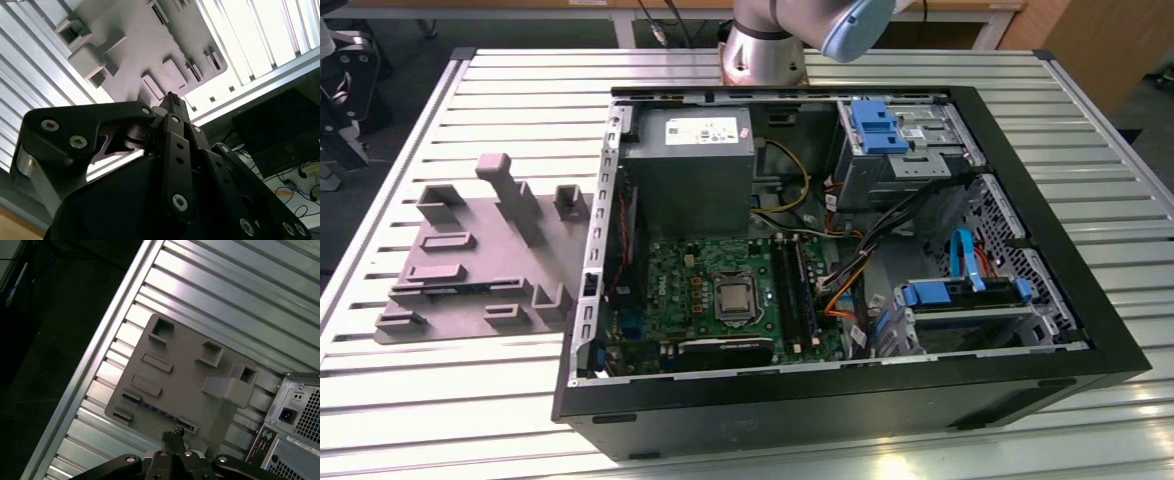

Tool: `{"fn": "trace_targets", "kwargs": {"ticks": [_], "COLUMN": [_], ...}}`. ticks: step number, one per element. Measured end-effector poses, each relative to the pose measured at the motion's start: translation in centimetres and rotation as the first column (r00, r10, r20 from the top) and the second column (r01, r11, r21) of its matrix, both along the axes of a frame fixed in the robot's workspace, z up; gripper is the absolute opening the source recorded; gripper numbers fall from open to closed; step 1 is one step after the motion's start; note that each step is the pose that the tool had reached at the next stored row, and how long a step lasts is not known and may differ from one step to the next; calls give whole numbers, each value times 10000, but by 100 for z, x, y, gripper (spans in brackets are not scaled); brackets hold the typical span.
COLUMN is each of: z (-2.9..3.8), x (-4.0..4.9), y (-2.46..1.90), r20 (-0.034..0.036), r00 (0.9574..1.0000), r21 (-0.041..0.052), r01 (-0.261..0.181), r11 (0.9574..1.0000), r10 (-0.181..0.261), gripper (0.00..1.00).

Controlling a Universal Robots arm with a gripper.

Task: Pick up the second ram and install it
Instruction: 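Pick up the second ram and move it above second insertion slot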

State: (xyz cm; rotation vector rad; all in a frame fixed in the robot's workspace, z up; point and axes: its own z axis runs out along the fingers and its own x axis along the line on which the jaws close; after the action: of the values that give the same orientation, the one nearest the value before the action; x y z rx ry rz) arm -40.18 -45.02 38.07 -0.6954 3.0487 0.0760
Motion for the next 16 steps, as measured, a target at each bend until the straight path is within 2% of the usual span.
{"fn": "trace_targets", "kwargs": {"ticks": [8, 16], "z": [0, -1], "x": [-3, -3], "y": [-1, -1], "r20": [-1, -1], "r00": [9985, 9916], "r21": [-1, -1], "r01": [-547, -1295], "r11": [9985, 9916], "r10": [547, 1295], "gripper": [11, 11]}}
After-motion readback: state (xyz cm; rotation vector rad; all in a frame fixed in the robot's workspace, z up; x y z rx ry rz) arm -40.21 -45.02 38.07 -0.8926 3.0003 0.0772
